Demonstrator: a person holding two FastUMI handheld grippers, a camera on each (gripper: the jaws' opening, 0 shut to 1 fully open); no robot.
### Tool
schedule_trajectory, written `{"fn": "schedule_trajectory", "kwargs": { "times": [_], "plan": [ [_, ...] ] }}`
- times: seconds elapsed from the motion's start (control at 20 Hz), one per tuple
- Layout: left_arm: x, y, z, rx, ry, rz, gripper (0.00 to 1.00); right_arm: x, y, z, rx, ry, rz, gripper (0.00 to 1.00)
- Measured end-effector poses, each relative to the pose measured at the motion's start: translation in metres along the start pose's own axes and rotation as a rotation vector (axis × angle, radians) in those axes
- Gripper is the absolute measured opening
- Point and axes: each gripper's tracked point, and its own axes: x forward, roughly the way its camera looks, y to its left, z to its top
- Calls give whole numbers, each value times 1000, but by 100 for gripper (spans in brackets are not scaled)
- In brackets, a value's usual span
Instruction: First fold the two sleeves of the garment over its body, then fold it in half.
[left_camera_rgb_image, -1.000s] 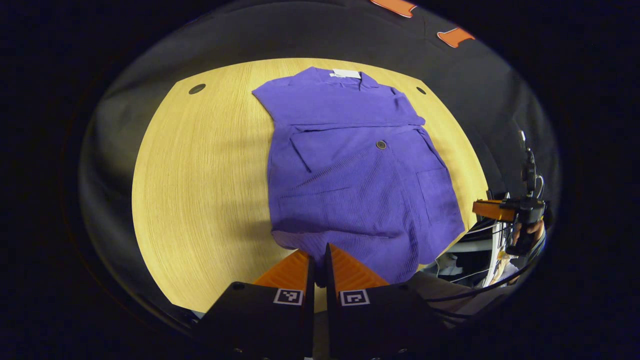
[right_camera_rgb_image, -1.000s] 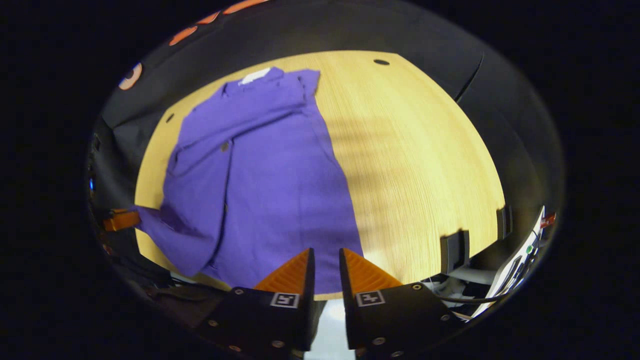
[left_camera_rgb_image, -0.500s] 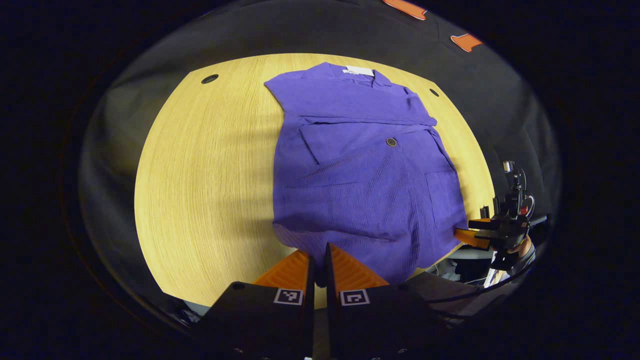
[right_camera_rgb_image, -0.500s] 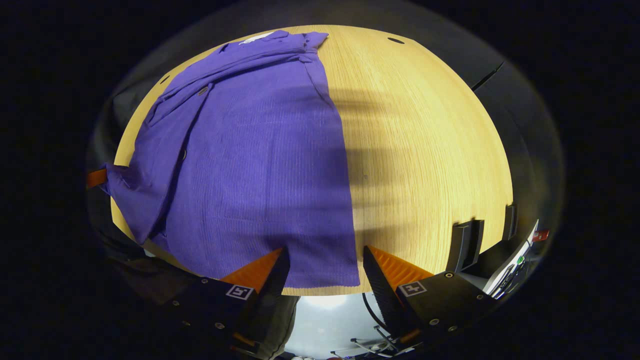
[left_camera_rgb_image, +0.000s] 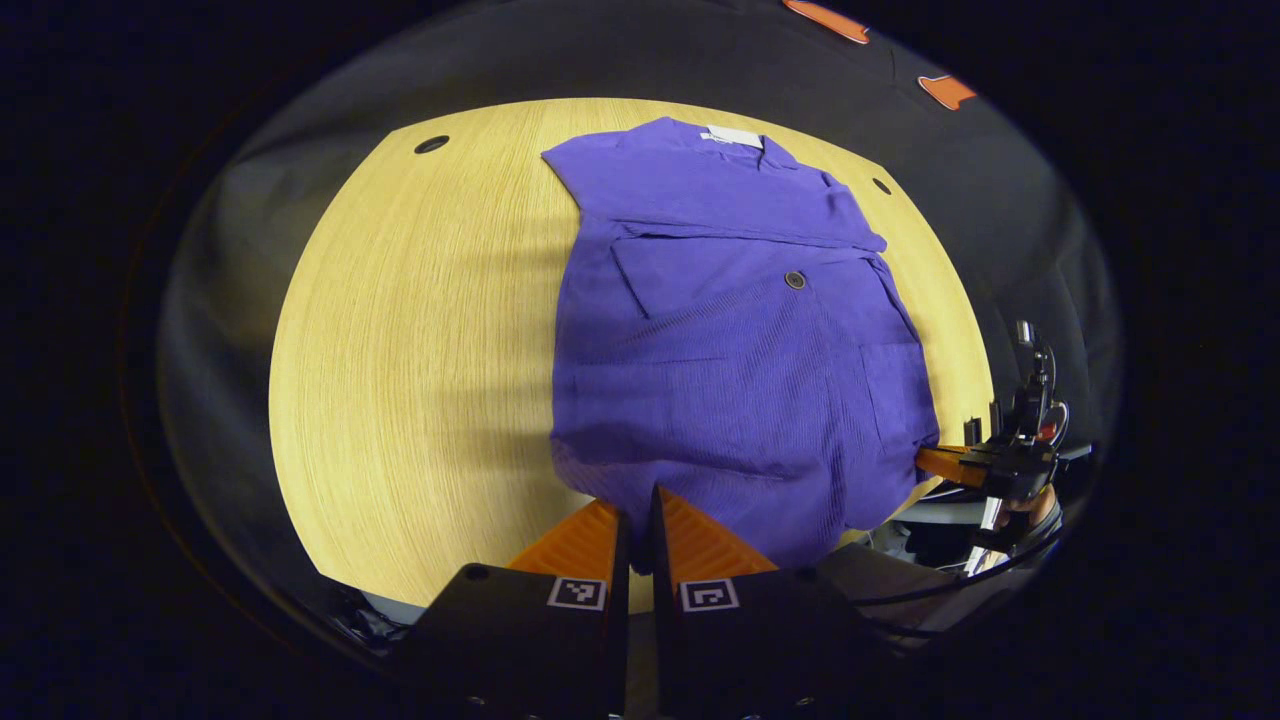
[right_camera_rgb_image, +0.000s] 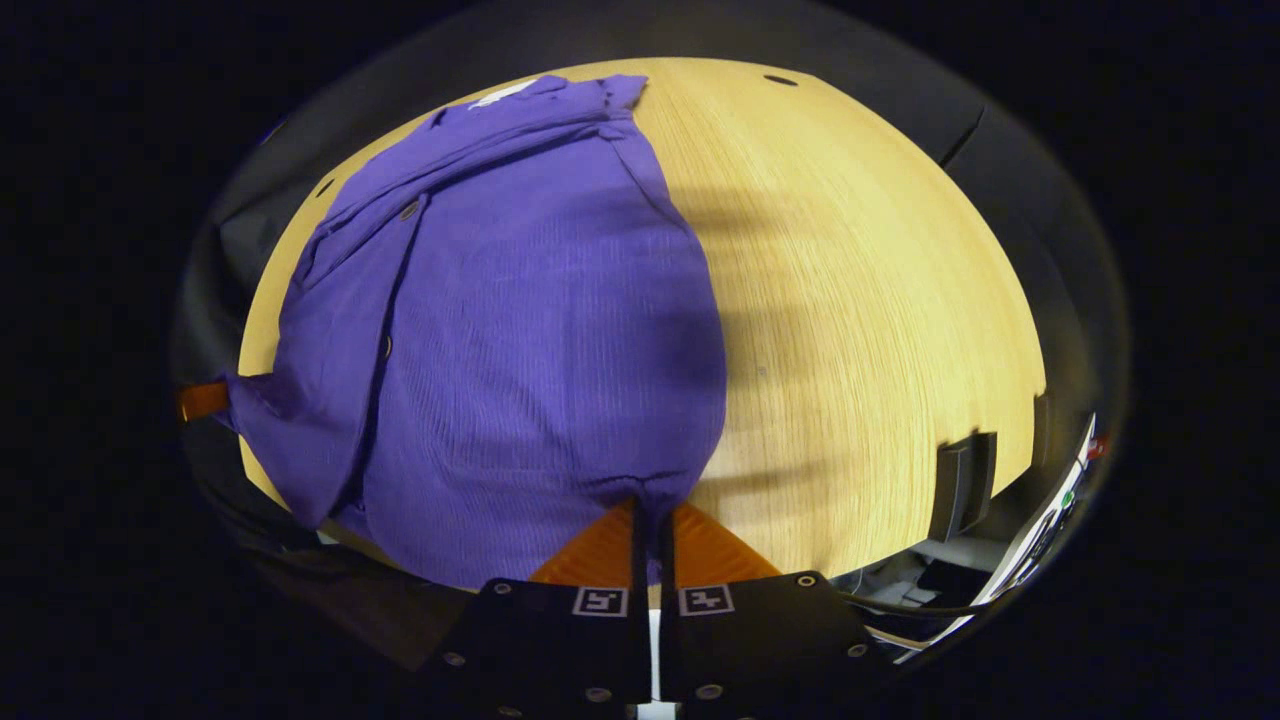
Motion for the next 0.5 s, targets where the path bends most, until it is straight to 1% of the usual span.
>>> {"fn": "schedule_trajectory", "kwargs": {
  "times": [0.15, 0.3, 0.5],
  "plan": [
    [-1, 1, 0, 10, 0, -4, 13, -8, 5, 6, 27, 1, 27, 4],
    [-6, 0, 3, 11, -7, -22, 13, -34, 15, 33, 30, -54, 52, 3],
    [-13, 0, 22, 43, -37, -48, 13, -63, 28, 70, 60, -121, 80, 3]
  ]
}}
